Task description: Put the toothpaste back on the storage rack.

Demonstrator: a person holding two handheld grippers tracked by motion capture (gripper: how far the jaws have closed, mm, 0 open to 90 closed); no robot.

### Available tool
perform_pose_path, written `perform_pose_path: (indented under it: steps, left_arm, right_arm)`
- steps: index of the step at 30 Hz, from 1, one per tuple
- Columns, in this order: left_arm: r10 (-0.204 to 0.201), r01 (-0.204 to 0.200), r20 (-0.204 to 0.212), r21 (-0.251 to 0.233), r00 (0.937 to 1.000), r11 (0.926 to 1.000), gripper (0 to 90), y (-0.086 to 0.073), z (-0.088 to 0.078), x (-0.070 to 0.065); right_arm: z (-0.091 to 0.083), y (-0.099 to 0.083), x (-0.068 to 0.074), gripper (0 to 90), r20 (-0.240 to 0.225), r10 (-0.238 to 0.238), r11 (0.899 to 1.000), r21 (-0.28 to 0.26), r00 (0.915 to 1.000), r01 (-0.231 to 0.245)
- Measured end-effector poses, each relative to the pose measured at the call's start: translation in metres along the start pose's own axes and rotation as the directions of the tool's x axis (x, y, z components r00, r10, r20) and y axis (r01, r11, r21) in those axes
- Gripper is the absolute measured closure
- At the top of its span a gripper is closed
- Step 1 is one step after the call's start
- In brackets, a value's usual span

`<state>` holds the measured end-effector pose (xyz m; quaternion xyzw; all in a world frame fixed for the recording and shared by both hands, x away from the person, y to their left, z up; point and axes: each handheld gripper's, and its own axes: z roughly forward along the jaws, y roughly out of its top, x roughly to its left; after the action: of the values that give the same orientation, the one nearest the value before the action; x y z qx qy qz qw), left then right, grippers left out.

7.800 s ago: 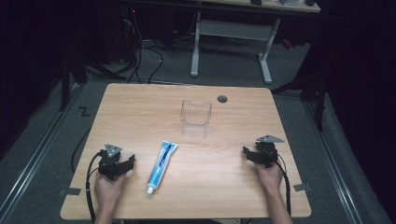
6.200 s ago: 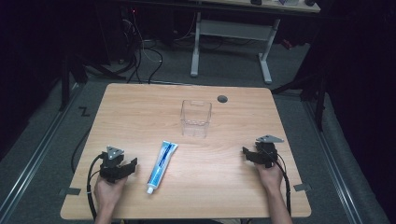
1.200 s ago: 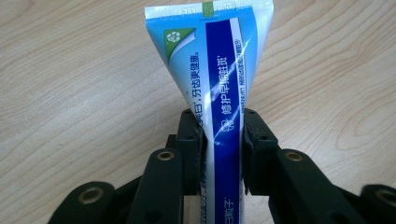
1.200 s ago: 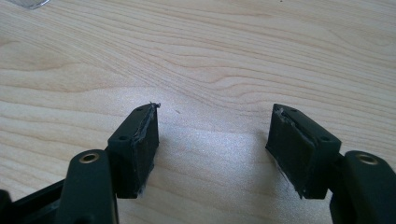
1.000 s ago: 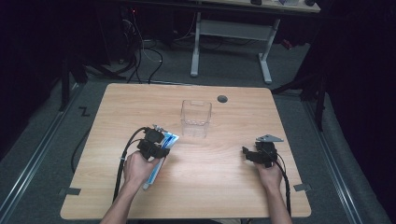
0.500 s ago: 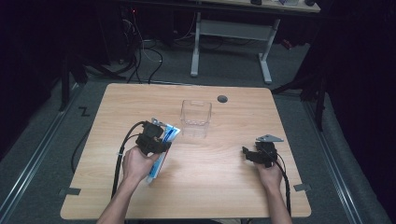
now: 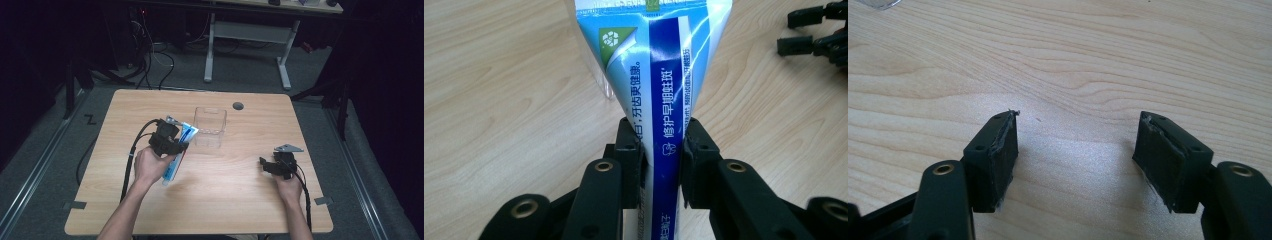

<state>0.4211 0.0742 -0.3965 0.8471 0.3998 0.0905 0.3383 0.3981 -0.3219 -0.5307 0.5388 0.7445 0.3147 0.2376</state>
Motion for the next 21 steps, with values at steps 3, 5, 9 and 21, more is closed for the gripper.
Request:
perform_pose_path:
  steps: [3,5,9,21]
  left_arm:
    - [0.008,-0.008,0.003,-0.011,1.0000,0.9999,73.9,0.006,-0.001,0.000]
    - [0.013,-0.013,0.009,-0.020,0.9999,0.9997,73.8,0.010,-0.002,0.001]
    - [0.024,-0.024,0.005,-0.041,0.9997,0.9989,73.8,0.019,-0.004,0.001]
    - [0.036,-0.034,0.013,-0.087,0.9993,0.9956,73.8,0.041,-0.010,0.003]
  right_arm:
    - [0.000,0.000,0.000,33.8,0.000,-0.001,1.000,0.000,1.0000,0.001]
    - [0.000,0.000,0.000,33.8,0.000,-0.001,1.000,0.000,1.0000,0.001]
    - [0.000,0.000,0.000,33.8,0.000,-0.002,1.000,0.000,1.0000,0.002]
    - [0.000,0.000,0.000,33.8,0.000,-0.002,1.000,0.000,1.0000,0.002]
